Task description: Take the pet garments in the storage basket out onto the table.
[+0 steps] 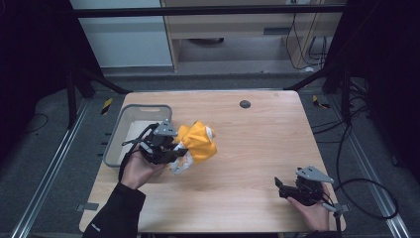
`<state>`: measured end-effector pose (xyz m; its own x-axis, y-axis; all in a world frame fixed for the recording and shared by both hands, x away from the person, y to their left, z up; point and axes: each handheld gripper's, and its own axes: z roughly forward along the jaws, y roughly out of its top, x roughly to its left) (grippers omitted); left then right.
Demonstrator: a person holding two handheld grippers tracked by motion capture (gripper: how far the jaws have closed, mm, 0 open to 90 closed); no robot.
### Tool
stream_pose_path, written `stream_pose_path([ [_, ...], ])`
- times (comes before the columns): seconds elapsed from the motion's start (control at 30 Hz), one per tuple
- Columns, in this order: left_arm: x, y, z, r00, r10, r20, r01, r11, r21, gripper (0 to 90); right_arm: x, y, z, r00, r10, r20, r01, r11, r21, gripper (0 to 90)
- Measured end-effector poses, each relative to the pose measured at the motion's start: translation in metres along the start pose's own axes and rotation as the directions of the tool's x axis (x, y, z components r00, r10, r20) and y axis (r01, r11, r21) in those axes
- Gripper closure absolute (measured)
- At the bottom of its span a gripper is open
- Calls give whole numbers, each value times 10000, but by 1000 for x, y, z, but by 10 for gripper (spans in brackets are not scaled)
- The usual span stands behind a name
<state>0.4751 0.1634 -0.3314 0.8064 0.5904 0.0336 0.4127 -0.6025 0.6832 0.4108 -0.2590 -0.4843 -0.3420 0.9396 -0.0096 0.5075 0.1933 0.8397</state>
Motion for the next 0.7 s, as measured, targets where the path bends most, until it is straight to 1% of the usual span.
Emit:
stream_pose_path([
  [0.13,-3,-1,9,9999,37,119,-39,9999,146,767,0,0,0,10000,-81,45,81,10000,-37,100],
  [0.2,-4,-1,13,9999,40,158,-42,9999,115,767,0,0,0,10000,-81,37,81,10000,-31,100],
  [0.3,-7,-3,21,9996,141,260,-147,9997,214,767,0,0,0,9999,-81,64,82,10000,-49,100],
  [0.33,-7,-3,21,9996,141,260,-147,9997,214,767,0,0,0,10000,-54,62,54,10000,-46,100],
  [0.37,-9,-4,26,9993,189,337,-199,9993,308,767,0,0,0,10000,-20,43,20,10000,-41,100],
  [0.43,-11,-4,30,9989,249,403,-264,9990,372,767,0,0,0,9999,-103,66,104,9999,-86,100],
  [0.53,-13,-5,35,9984,261,502,-279,9990,356,766,0,0,0,9999,-89,78,90,9999,-102,100],
  [0.57,-16,-6,40,9978,323,581,-348,9985,425,766,0,1,0,10000,-29,72,29,10000,-77,100],
  [0.6,-16,-6,40,9978,323,581,-348,9985,425,766,0,1,0,10000,-30,75,31,10000,-71,100],
  [0.63,-18,-7,46,9972,384,642,-420,9976,549,765,0,0,0,10000,-33,75,33,10000,-63,100],
  [0.7,-20,-9,51,9966,454,690,-502,9963,695,766,0,0,0,10000,-26,90,26,10000,-58,99],
])
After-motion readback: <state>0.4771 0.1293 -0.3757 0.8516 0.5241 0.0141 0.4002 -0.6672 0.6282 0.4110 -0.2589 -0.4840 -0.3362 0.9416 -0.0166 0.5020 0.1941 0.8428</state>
